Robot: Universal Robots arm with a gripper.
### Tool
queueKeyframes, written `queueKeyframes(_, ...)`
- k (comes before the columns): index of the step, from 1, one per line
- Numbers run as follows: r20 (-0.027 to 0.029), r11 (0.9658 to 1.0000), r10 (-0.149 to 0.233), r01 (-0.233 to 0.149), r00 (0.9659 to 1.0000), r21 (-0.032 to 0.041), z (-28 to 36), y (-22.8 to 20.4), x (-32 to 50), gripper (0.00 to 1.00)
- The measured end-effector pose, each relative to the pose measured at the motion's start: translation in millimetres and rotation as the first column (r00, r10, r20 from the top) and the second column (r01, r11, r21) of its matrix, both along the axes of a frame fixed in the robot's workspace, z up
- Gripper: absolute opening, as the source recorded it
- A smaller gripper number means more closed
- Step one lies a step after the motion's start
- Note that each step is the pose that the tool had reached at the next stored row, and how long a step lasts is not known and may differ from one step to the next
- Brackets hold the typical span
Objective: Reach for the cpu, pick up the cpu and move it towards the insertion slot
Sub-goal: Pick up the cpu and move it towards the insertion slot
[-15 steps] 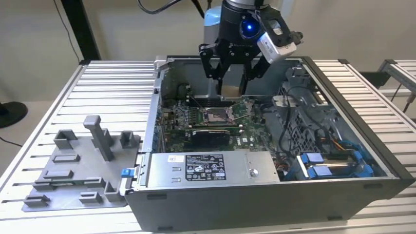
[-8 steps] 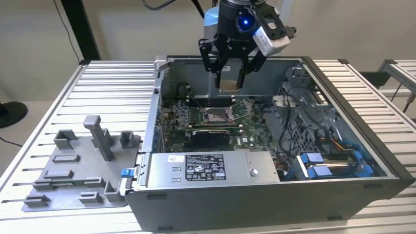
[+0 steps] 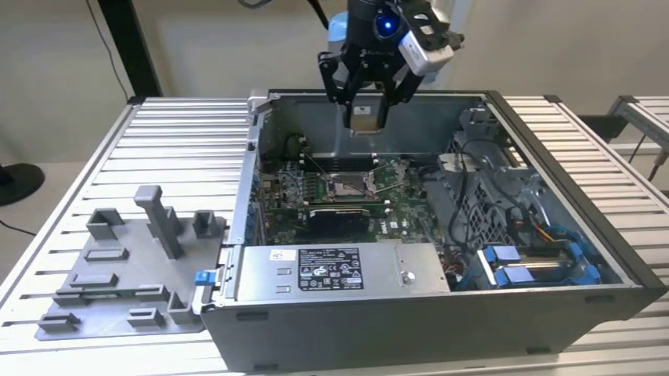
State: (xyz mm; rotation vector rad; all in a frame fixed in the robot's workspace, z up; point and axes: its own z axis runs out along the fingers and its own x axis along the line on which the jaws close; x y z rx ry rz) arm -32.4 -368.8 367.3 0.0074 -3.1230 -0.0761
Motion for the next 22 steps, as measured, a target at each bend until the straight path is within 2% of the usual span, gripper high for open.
queueKeyframes(8, 0.0001, 1.0, 0.0, 0.0, 1.0, -0.0001, -1.6, 35.9, 0.1, 0.0)
queueKeyframes(12, 0.0003, 1.0, 0.0, 0.0, 1.0, 0.0, -1.7, 42.7, 0.1, 0.0)
queueKeyframes(16, 0.0011, 1.0, 0.0, 0.0, 1.0, 0.0, -1.8, 53.8, 0.4, 0.0)
queueKeyframes(22, 0.0013, 1.0, 0.0, 0.0, 1.0, 0.0, -1.8, 55.2, 0.5, 0.0)
